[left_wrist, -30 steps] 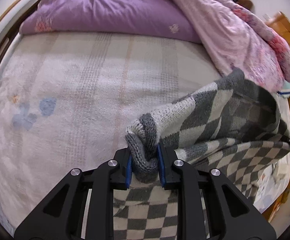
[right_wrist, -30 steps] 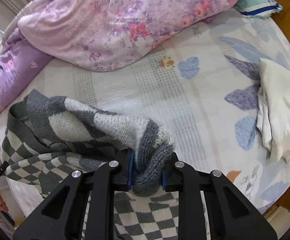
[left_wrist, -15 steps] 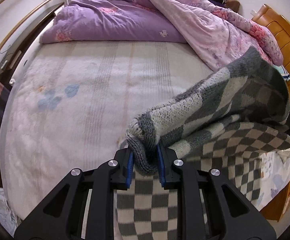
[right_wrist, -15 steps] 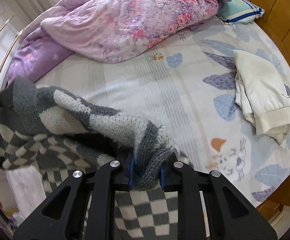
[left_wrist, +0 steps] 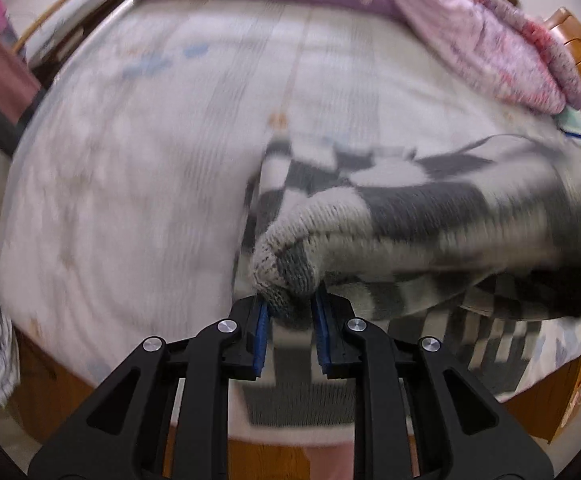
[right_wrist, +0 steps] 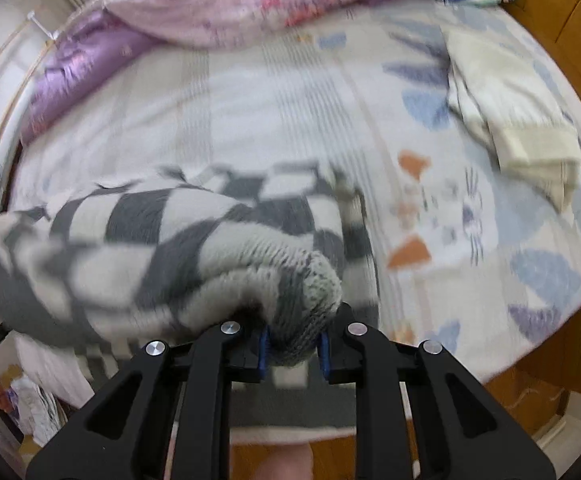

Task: Fold large clothes
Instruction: 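Lift the collar part with both tools and fold it toward the hem, then lay the folded part onto the hem and open both tools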

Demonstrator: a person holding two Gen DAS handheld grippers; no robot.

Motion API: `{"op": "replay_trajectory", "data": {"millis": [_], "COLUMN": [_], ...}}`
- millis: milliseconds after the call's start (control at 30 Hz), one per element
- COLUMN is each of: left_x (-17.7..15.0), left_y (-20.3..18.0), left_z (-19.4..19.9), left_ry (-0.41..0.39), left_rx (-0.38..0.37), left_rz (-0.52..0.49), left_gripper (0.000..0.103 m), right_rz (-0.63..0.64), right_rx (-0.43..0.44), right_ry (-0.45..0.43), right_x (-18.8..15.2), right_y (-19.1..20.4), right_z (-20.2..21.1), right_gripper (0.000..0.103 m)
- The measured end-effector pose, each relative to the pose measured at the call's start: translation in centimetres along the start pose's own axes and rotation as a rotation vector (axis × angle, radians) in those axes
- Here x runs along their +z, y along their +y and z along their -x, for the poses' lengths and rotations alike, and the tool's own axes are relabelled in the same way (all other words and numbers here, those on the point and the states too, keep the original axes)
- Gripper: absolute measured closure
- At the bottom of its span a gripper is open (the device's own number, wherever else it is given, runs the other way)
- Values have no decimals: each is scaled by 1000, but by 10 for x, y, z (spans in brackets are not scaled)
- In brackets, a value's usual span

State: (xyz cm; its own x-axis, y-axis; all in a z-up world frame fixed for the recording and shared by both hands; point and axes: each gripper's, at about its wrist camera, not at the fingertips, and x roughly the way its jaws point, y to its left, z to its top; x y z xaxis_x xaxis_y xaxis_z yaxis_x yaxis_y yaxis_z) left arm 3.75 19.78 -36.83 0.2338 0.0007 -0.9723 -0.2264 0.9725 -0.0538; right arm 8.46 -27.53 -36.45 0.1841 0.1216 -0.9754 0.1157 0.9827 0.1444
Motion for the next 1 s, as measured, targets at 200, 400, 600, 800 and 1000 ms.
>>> {"op": "replay_trajectory", "data": {"millis": [200,400,600,800,1000], "left_x": [-74,-104,-104,-100,-106], "left_y": [20,31,17,14,4], "left_z": [-81,-79,-85,-129,-94], "left_ry": [223,269,254,217,186], "left_rx": [72,-48,-239,-176,-96], "left_rz": [51,160,294,498,329], "left_gripper": [101,64,27,58,90], "right_rz": [23,-102,-369,-473,-480], "right_rx": [-93,-73,212,359,283], "right_ry": [145,309,335,270,341], "right_x": [-66,-88,-129,-120,-121], "right_y": [-17,-29,-42,-13,5], "right_z": [-67,-85,-65,-113,-125], "right_gripper": [85,32,19,37,90]}}
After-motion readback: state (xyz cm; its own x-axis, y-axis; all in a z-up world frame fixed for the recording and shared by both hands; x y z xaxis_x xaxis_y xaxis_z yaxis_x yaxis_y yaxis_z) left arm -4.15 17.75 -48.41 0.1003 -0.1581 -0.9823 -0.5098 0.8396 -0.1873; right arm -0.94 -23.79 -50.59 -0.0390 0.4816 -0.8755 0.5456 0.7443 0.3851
